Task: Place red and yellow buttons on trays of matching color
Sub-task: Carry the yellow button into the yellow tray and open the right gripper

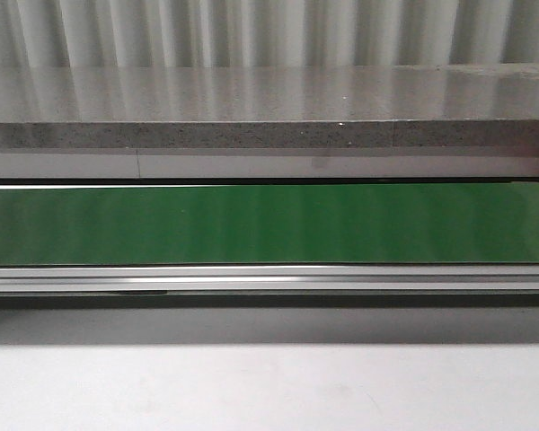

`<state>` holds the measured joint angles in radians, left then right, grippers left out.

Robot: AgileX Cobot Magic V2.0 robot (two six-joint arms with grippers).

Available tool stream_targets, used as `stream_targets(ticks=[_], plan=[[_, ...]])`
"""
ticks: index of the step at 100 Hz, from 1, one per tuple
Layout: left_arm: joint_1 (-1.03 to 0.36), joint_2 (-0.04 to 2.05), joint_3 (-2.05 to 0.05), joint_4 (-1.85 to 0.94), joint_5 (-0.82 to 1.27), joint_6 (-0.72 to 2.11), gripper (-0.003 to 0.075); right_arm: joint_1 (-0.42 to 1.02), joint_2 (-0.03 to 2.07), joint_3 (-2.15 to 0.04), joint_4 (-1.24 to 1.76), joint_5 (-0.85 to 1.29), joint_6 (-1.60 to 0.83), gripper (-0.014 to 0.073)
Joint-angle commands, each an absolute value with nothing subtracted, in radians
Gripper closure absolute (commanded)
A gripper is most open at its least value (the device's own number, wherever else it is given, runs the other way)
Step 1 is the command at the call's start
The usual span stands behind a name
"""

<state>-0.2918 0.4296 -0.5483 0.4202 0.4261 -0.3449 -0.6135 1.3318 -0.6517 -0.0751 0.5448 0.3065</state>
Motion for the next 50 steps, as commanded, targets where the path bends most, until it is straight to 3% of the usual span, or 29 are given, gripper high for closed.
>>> stream_targets(ticks=[1, 50], plan=[[-0.299, 0.433, -0.576, 0.424, 0.353, -0.347, 0.0740, -0.619, 1.323, -0.676, -0.090, 0.502, 0.309, 0.0444], [-0.299, 0.433, -0.576, 0.422, 0.353, -0.347, 0.0740, -0.619, 1.372, -0.676, -0.079, 0.501, 0.310, 0.0423]])
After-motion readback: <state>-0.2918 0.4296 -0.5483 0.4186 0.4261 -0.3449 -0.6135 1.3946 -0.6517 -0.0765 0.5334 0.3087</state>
